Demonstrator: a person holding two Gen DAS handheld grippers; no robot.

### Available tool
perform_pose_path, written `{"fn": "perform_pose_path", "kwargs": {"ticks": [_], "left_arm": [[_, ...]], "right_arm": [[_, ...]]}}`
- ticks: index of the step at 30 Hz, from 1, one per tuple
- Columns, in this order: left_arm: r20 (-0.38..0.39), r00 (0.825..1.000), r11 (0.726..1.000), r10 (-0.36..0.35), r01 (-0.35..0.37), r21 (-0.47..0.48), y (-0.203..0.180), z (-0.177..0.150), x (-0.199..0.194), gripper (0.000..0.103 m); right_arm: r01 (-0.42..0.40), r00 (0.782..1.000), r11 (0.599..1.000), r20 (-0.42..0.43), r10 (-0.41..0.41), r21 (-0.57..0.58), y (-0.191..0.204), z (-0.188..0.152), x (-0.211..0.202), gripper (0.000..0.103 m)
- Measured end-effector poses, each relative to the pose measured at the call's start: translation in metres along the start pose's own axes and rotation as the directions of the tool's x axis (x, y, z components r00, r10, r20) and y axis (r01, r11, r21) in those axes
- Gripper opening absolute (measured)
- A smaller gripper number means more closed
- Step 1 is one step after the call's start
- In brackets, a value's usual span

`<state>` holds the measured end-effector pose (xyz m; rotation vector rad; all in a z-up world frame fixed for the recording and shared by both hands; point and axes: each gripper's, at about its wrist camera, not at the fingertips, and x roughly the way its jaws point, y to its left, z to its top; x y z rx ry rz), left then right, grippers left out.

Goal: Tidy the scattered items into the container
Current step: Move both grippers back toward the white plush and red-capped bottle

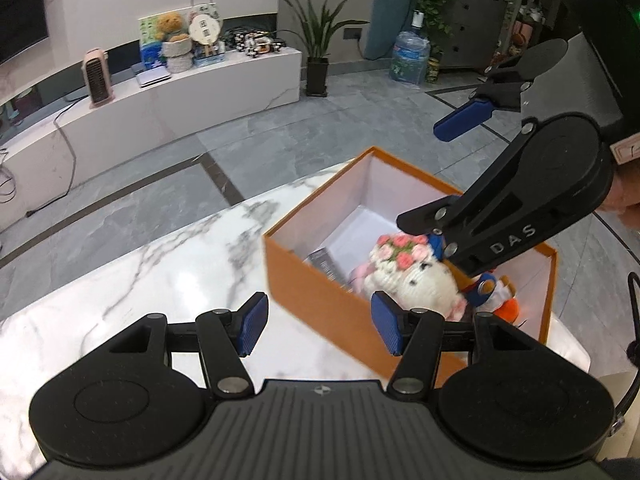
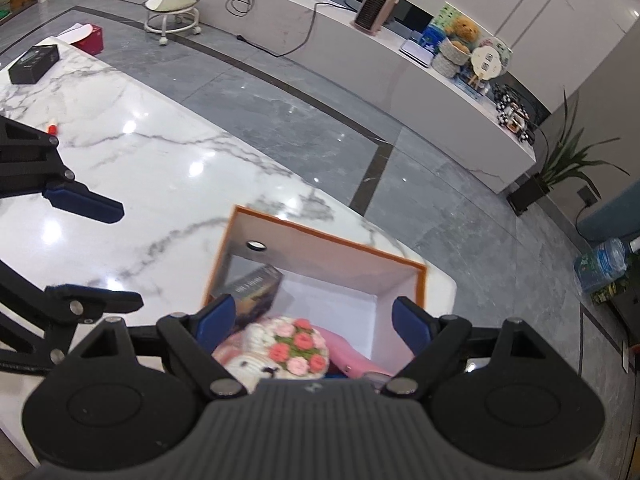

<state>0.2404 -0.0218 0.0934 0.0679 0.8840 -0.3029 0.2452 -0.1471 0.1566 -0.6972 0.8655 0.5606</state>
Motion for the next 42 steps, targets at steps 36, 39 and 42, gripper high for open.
{"fn": "perform_pose_path", "kwargs": {"ticks": [36,39,42], "left_arm": [[-0.073,0.984,0.957,0.164,-0.176,-0.228,0.123,-0.177,-0.115,0.068],[-0.075,0.982,0.953,0.171,-0.184,-0.241,0.13,-0.191,-0.123,0.069],[-0.086,0.979,0.943,0.184,-0.201,-0.266,0.14,-0.207,-0.128,0.069]], "right_arm": [[-0.132,0.99,0.979,0.024,0.137,-0.158,0.158,0.046,-0.009,0.088],[-0.14,0.989,0.974,0.015,0.145,-0.178,0.169,0.047,-0.008,0.088],[-0.149,0.988,0.97,0.011,0.154,-0.192,0.179,0.049,-0.007,0.088]]}}
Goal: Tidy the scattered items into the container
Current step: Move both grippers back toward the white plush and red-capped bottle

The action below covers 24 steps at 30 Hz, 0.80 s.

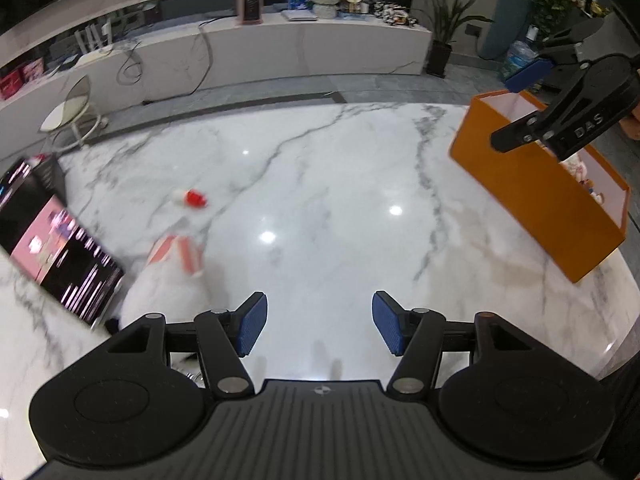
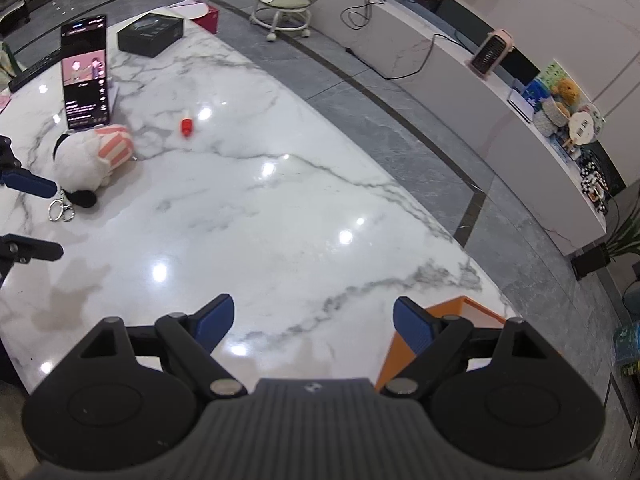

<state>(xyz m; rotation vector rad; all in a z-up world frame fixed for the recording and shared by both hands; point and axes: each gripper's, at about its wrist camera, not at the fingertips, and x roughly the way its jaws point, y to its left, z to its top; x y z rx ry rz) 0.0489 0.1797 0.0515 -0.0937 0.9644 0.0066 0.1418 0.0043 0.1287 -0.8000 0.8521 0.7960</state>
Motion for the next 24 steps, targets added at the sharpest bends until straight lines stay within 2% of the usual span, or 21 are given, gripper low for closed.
{"fn": "perform_pose_path", "kwargs": {"ticks": [8,12,16,18,24], "left_arm": [[0.035,0.996,0.994,0.08,-0.077,-0.076,0.039,-0.01,-0.009,0.069],[0.063,0.993,0.989,0.097,-0.089,-0.122,0.058,-0.016,-0.007,0.07],[0.051,0.988,0.982,0.145,-0.137,-0.131,0.071,-0.021,-0.001,0.071],[0.056,0.987,0.98,0.151,-0.142,-0.139,0.076,-0.023,-0.001,0.076],[0.055,0.985,0.975,0.163,-0.152,-0.164,0.09,-0.025,0.002,0.077]], "right_arm": [[-0.03,1.0,0.999,-0.001,0.03,-0.029,0.024,0.021,0.015,0.088],[-0.05,0.999,0.997,-0.011,0.05,-0.05,0.038,0.029,0.028,0.088],[-0.068,0.998,0.996,-0.014,0.067,-0.057,0.047,0.037,0.04,0.088],[-0.075,0.997,0.995,-0.016,0.074,-0.06,0.05,0.041,0.047,0.088],[-0.104,0.995,0.992,-0.013,0.103,-0.069,0.062,0.055,0.066,0.088]]}}
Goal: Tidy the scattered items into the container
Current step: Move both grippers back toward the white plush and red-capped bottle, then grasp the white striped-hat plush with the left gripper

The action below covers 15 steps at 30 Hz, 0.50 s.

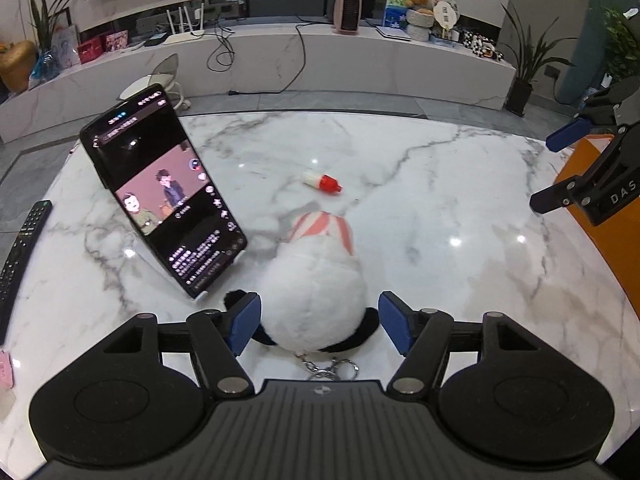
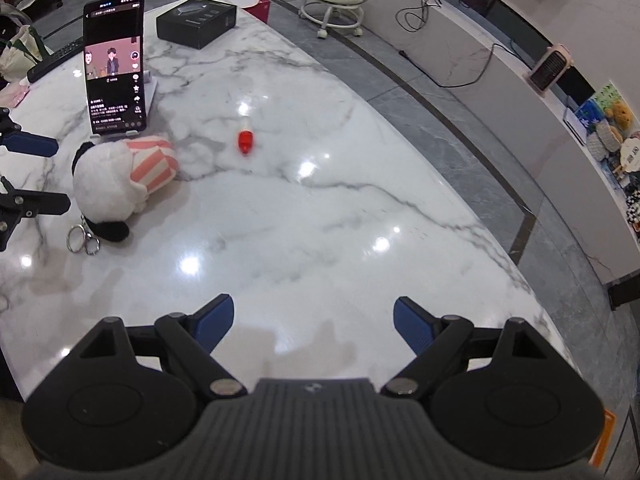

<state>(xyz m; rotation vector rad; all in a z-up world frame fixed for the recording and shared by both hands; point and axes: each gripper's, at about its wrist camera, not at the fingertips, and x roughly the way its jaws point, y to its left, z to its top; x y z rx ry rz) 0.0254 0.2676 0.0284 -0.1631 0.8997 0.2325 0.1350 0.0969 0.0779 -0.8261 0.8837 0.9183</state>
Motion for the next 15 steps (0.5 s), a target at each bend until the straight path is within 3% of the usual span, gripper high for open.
{"fn": "perform_pose_path", "kwargs": {"ticks": [6,15], "left_arm": [[0.005,1.0,1.0,0.018,-0.018,-0.013,0.01,0.0,0.007,0.078],[0.012,1.0,0.998,0.01,-0.011,0.062,0.003,0.002,0.018,0.084]], "right_arm": [[-0.036,0.999,0.999,0.03,0.037,-0.013,0.013,0.014,0.018,0.088],[-0.063,0.997,0.998,0.039,0.064,-0.015,0.022,0.03,0.046,0.088]]}}
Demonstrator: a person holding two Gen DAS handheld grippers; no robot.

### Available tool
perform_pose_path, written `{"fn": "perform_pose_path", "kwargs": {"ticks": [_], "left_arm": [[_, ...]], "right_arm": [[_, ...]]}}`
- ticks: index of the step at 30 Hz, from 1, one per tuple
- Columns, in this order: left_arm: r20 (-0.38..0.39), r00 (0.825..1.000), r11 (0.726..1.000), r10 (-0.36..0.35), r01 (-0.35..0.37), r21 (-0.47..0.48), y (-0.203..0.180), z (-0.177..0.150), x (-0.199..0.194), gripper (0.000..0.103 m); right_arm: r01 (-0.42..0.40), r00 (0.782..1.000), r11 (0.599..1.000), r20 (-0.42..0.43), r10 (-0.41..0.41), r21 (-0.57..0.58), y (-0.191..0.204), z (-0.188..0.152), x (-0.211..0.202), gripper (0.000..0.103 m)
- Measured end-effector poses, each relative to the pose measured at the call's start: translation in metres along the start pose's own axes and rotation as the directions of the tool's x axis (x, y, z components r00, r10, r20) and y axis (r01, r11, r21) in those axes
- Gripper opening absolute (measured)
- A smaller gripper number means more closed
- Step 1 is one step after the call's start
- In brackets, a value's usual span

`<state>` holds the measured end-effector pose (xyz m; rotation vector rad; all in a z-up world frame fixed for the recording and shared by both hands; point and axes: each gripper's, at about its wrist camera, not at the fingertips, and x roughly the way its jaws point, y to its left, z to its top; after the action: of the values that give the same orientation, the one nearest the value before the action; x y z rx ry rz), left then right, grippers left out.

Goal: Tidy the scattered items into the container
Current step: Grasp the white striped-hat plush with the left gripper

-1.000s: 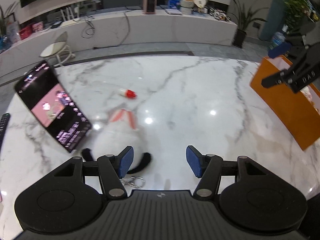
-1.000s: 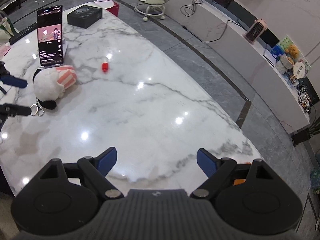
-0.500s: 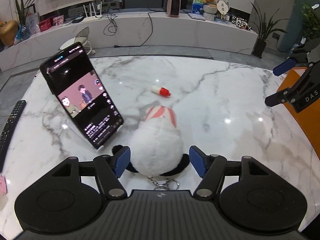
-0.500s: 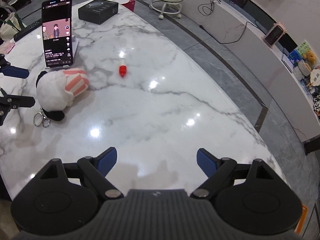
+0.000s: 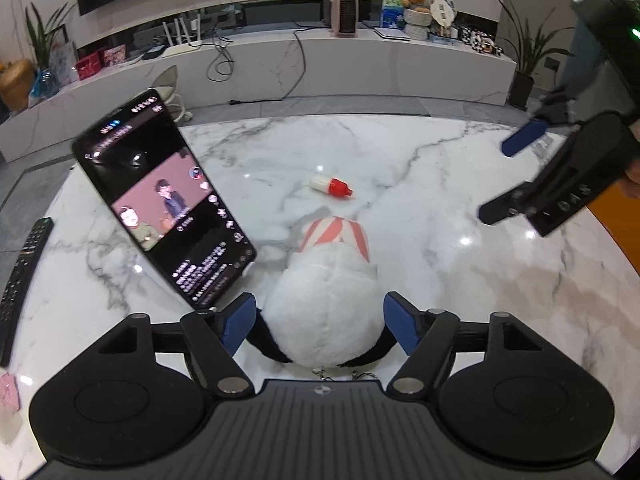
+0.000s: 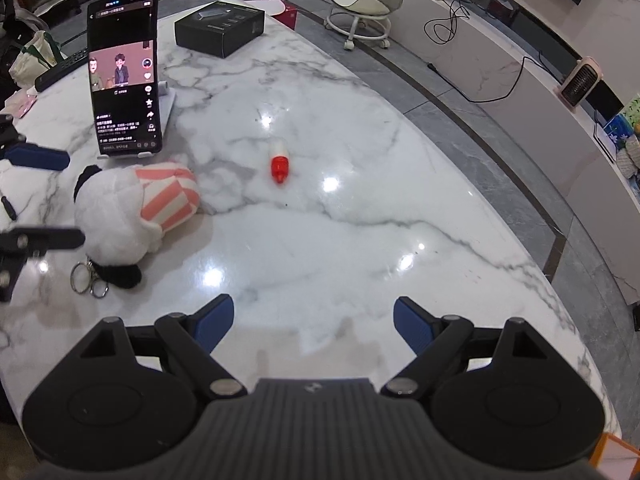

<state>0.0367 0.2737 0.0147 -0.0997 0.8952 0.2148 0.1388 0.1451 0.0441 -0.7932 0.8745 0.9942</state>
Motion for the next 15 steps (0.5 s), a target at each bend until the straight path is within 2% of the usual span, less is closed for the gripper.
{"fn": "perform_pose_path", "kwargs": {"ticks": [6,10,15], "left_arm": [[-0.006,1.0,1.0,-0.019,0.019,0.016,-0.003,0.002,0.012,0.084],[-0.003,1.0,0.999,-0.031,0.031,0.035,-0.009,0.003,0.021,0.09],[0.002,1.0,0.995,0.021,-0.021,0.101,-0.018,0.004,0.033,0.092]], "right_arm": [[-0.018,1.0,1.0,-0.002,0.018,0.009,0.001,0.005,0.014,0.088],[-0.026,1.0,1.0,-0.008,0.026,0.011,0.001,0.005,0.022,0.088],[-0.035,0.999,0.999,-0.007,0.036,0.014,0.0,0.005,0.03,0.088]]}}
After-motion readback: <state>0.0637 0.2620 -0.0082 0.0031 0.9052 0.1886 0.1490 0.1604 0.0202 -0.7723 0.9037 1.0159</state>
